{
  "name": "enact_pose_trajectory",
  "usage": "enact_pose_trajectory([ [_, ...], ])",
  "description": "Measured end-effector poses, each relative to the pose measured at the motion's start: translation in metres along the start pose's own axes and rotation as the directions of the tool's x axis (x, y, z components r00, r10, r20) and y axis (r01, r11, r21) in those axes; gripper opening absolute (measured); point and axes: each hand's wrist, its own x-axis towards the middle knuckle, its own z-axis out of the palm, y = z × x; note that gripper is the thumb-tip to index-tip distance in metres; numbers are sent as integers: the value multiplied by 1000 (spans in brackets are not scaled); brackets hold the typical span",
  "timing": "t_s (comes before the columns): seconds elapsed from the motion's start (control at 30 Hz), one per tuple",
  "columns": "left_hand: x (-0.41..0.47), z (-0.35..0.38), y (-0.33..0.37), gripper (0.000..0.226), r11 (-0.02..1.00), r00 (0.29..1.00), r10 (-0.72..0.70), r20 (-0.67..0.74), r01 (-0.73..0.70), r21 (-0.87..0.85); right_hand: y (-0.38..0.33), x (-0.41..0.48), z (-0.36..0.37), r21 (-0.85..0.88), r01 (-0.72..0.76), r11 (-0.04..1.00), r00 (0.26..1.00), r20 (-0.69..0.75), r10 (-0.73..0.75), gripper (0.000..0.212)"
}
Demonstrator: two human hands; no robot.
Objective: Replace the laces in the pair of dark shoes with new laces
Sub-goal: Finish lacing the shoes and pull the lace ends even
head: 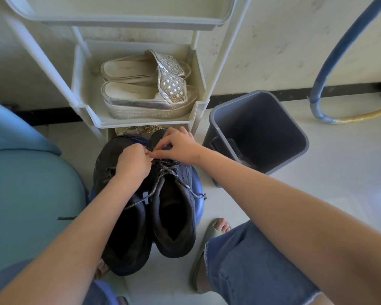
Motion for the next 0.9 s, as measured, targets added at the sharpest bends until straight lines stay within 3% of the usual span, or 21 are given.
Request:
enact_pose_trajectory([
  [0.33,-5,7,-2,18,971,997,-53,-59,38,-237,-2,4,3,-109,-42,993,999,13,43,20],
  [0.4,-5,11,-3,18,895,990,-136,-38,106,-434,0,4,2,-89,-43,995,999,19,45,20],
  [0.47,-5,10,-1,16,749,969,-236,70,228,-622,2,3,1,-56,-51,997,998,26,53,17],
  [0.53,-3,6,0,10,600,933,-291,210,349,-719,5,4,1,-44,-46,998,998,33,48,15],
  [0.6,-3,0,1,15,523,905,-282,317,422,-741,3,4,1,-37,-60,998,997,48,61,17],
  [0.7,4,-3,1,10,653,922,-247,299,387,-652,5,-1,-7,35,-63,997,991,123,58,18],
  [0.77,7,-2,1,13,709,922,-244,300,381,-593,7,-8,-19,225,-57,973,989,149,23,25],
  [0.83,8,-1,4,22,758,924,-229,306,366,-539,9,-11,-33,423,-74,903,997,55,56,32],
  [0.9,6,1,2,42,912,973,-159,165,209,-354,14,-11,-42,498,-77,864,994,-34,108,34],
])
